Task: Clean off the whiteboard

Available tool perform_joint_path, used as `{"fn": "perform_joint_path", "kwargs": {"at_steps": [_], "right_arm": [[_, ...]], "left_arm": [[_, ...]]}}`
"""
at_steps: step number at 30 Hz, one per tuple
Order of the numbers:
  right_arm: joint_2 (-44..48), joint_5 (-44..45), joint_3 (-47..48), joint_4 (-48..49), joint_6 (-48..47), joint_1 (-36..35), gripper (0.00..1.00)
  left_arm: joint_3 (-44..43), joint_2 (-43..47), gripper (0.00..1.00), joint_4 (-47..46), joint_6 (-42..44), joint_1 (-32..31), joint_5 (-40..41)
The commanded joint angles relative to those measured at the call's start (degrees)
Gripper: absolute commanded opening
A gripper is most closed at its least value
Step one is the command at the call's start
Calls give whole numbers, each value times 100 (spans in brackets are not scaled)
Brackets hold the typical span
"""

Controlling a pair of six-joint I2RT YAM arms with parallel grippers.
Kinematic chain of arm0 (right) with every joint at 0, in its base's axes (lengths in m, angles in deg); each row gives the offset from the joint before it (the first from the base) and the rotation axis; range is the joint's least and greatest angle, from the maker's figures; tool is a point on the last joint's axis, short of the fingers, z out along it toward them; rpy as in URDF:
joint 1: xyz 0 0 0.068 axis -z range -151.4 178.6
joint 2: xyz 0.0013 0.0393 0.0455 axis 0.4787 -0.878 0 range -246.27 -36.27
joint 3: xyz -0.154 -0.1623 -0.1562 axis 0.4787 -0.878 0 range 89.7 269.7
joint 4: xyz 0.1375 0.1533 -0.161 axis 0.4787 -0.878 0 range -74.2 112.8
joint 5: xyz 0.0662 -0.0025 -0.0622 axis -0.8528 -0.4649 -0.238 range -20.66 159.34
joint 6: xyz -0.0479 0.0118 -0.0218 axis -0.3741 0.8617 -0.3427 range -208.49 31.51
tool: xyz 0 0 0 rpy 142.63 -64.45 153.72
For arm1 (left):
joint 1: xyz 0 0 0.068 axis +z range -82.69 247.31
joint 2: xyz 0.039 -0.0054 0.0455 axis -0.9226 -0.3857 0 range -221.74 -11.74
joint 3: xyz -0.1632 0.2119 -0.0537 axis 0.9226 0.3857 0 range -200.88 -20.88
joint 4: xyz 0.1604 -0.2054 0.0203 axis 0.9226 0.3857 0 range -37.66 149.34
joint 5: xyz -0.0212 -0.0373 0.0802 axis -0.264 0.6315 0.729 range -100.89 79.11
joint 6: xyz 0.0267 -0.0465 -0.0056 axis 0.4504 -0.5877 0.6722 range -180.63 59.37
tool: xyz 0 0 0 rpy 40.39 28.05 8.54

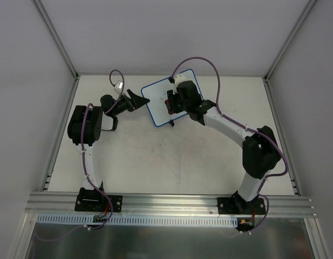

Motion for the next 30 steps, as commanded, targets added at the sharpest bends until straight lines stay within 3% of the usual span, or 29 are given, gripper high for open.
{"fn": "perform_joint_path", "kwargs": {"at_steps": [1, 11, 20, 22, 30], "right_arm": [[-292, -131, 550, 359, -115, 47, 0], [-847, -431, 1165, 350, -132, 152, 0], [-1295, -492, 1605, 333, -141, 205, 0], [-1383, -457, 1693, 333, -150, 214, 0], [-1612, -457, 1913, 342, -150, 205, 0]], "left_arm": [[-217, 60, 83, -1547, -75, -27, -182], [-515, 183, 79, -1337, -66, -62, -261], [-656, 209, 63, -1275, -57, -159, -392], [-682, 201, 51, -1240, -40, -176, -445], [-630, 192, 43, -1231, 22, -247, -463]]}}
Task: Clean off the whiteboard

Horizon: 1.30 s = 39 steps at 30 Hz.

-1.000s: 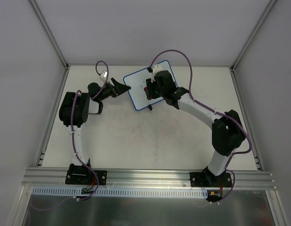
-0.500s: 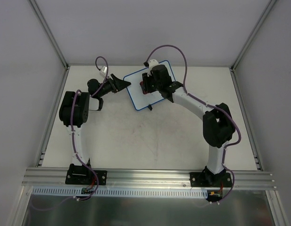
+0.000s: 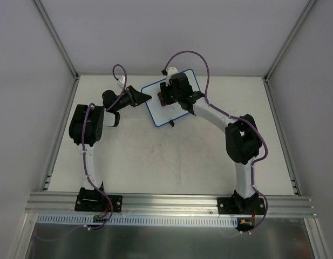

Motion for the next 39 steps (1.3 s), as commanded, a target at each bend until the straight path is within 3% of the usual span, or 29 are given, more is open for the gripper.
{"fn": "perform_joint_path", "kwargs": {"at_steps": [1, 2, 4, 18, 21, 30, 39], "right_arm": [[-54, -37, 348, 176, -119, 15, 0], [-71, -20, 383, 176, -128, 6, 0], [-133, 85, 409, 176, -146, 6, 0], [-387, 692, 392, 580, -541, -161, 0], [-379, 719, 252, 755, -629, -222, 0], [-361, 868, -101, 1204, -761, -381, 0], [-756, 780, 602, 510, -498, -135, 0]], "left_arm": [[-127, 209, 38, -1183, 162, -76, -179], [-127, 218, 31, -1148, 197, -85, -179], [-127, 210, 26, -1068, 241, -85, -188], [-48, 218, 10, -1059, 276, -85, -188], [-57, 192, 0, -1068, 250, -85, -214], [-39, 192, 0, -1103, 250, -85, -231], [-39, 210, 0, -1068, 294, -85, -231]]}}
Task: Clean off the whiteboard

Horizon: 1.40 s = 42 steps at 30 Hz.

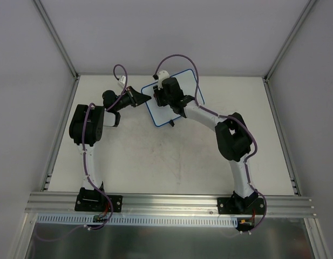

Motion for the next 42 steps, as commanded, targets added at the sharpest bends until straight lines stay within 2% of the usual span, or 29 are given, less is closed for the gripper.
{"fn": "perform_joint_path", "kwargs": {"at_steps": [1, 11, 20, 24, 34, 42], "right_arm": [[-143, 80, 441, -96, 126, 226, 0], [-406, 221, 951, -553, 117, 832, 0], [-459, -173, 977, -597, 205, 1008, 0], [-424, -367, 793, -562, 161, 842, 0], [51, -473, -516, 457, 179, 156, 0], [-90, -781, -490, 414, 91, -204, 0]], "left_arm": [[-39, 218, 0, -1027, 235, -57, -144], [5, 245, 0, -983, 287, -57, -153], [31, 288, 0, -1000, 305, -57, -153], [31, 297, 0, -1000, 305, -57, -170], [40, 324, 0, -1000, 296, -57, -170], [58, 385, 0, -992, 314, -65, -197]]}}
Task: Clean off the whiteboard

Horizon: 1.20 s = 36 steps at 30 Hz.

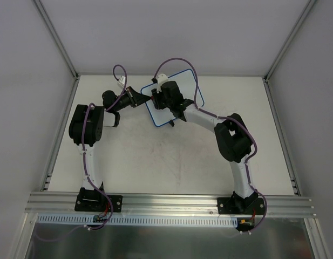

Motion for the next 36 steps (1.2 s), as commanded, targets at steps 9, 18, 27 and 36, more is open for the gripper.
{"fn": "perform_joint_path", "kwargs": {"at_steps": [9, 18, 27, 36], "right_arm": [[-70, -7, -253, -185, 321, 141, 0], [71, 440, -393, -598, 1209, 933, 0], [176, 723, -788, -722, 2061, 1530, 0], [281, 915, -1202, -722, 3019, 1892, 0]], "left_arm": [[69, 401, 0, -1055, 318, -70, -245], [95, 436, 0, -1081, 327, -70, -236], [139, 489, 0, -1099, 335, -70, -254], [148, 506, 0, -1117, 336, -70, -245]]}}
